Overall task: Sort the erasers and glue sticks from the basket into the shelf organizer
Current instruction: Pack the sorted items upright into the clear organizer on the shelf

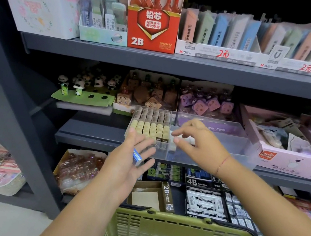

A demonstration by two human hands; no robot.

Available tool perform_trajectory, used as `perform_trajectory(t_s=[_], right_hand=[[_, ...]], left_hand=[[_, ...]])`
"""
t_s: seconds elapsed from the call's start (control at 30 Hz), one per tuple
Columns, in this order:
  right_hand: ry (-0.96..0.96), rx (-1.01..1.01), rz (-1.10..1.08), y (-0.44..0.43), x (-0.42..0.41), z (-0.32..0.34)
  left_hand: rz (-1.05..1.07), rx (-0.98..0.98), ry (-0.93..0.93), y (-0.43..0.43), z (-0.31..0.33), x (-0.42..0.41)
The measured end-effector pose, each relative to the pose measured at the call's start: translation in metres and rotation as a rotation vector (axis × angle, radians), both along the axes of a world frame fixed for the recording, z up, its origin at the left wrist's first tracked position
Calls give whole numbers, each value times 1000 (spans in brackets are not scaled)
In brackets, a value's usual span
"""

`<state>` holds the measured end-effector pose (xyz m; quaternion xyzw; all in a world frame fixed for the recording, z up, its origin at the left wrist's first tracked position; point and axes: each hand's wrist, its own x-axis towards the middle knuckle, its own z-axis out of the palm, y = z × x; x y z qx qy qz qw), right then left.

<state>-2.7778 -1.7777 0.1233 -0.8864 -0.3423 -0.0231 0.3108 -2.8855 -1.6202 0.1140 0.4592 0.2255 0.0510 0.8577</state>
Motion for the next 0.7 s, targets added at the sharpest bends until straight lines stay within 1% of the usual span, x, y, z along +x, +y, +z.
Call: perform_trajectory(t_s=[0.03, 0.07, 0.1, 0.17, 0.23, 0.3, 0.37, 0.5, 0.57, 0.63, 0.7], right_hand=[[-21, 141, 11, 3, -14, 3], [15, 246, 54, 6, -30, 6], [95, 306, 111, 10, -46, 8], [273, 345, 208, 18, -72, 3], [353, 399, 214, 23, -82, -5], [418, 468, 215, 20, -79, -8], [456, 457, 222, 16, -76, -7], [347, 317, 131, 11, -74, -5], [304, 244, 94, 7, -70, -1], [286, 211, 27, -1, -60, 7], [202, 208, -129, -12, -38, 11]], left_hand=[[-17, -43, -6, -3, 0, 0], [-32, -93, -11, -6, 1, 0], [-55, -151, -20, -8, 2, 0], [-105, -231, -37, -15, 6, -1], [-133, -192, -39, -21, 9, -3], [-168, -80, -55, -24, 8, -4], [-213, 60, -81, -25, 6, -6], [-274, 464, -122, -29, 1, -9], [-290, 588, -129, -35, 0, -11], [-237, 759, -155, -36, -3, -10], [-112, 1050, -180, -28, -8, -7]])
